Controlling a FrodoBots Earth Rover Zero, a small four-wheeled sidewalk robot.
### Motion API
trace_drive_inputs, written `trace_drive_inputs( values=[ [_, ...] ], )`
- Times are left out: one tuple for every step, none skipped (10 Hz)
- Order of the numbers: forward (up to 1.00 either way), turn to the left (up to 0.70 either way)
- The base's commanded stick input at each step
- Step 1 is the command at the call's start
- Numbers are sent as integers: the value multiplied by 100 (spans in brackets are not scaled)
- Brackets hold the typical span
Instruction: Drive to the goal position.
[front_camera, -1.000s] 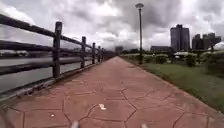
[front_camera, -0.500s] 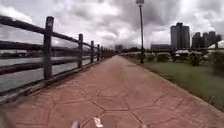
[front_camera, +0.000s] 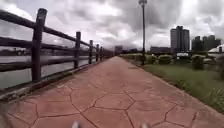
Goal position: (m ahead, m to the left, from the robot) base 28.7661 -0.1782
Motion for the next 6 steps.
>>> trace_drive_inputs(
  values=[
    [70,0],
    [70,0],
    [70,0],
    [70,0],
    [70,0],
    [70,0]
  ],
)
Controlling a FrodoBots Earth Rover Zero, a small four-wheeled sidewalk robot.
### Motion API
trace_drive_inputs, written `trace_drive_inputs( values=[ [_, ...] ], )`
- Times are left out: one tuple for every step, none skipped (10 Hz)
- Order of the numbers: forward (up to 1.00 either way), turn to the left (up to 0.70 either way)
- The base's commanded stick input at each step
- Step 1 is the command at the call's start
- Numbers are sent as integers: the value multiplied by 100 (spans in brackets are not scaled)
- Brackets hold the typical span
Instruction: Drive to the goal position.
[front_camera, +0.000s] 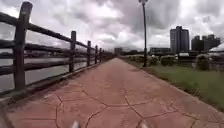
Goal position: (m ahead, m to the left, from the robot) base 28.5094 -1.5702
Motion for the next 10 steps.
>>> trace_drive_inputs(
  values=[
    [70,0],
    [70,0],
    [70,0],
    [70,0],
    [70,0],
    [70,0],
    [70,0],
    [70,0],
    [70,0],
    [70,0]
  ],
)
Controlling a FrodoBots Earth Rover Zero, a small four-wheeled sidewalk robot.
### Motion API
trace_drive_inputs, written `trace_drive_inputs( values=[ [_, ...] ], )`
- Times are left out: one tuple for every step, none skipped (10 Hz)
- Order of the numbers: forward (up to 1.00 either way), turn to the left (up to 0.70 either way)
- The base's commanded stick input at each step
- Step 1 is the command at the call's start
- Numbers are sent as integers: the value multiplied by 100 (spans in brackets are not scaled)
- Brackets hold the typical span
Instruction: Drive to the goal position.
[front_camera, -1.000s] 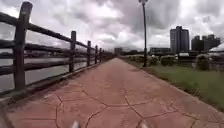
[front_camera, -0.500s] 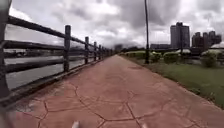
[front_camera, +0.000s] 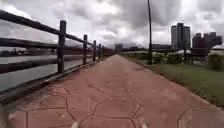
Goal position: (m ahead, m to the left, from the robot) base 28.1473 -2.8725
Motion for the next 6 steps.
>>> trace_drive_inputs(
  values=[
    [70,0],
    [70,0],
    [70,0],
    [70,0],
    [70,0],
    [70,0]
  ],
)
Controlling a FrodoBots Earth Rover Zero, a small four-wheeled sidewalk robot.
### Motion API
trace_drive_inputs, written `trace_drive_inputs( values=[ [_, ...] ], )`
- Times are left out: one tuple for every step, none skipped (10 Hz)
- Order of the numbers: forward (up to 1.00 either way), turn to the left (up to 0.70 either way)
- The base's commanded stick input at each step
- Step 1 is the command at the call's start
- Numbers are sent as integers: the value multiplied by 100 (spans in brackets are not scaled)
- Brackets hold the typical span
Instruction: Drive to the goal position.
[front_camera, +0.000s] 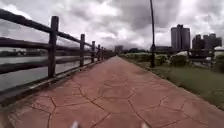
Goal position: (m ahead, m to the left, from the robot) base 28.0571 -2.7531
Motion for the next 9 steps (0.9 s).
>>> trace_drive_inputs(
  values=[
    [70,0],
    [70,0],
    [70,0],
    [70,0],
    [70,0],
    [70,0],
    [70,0],
    [70,0],
    [70,0]
  ],
)
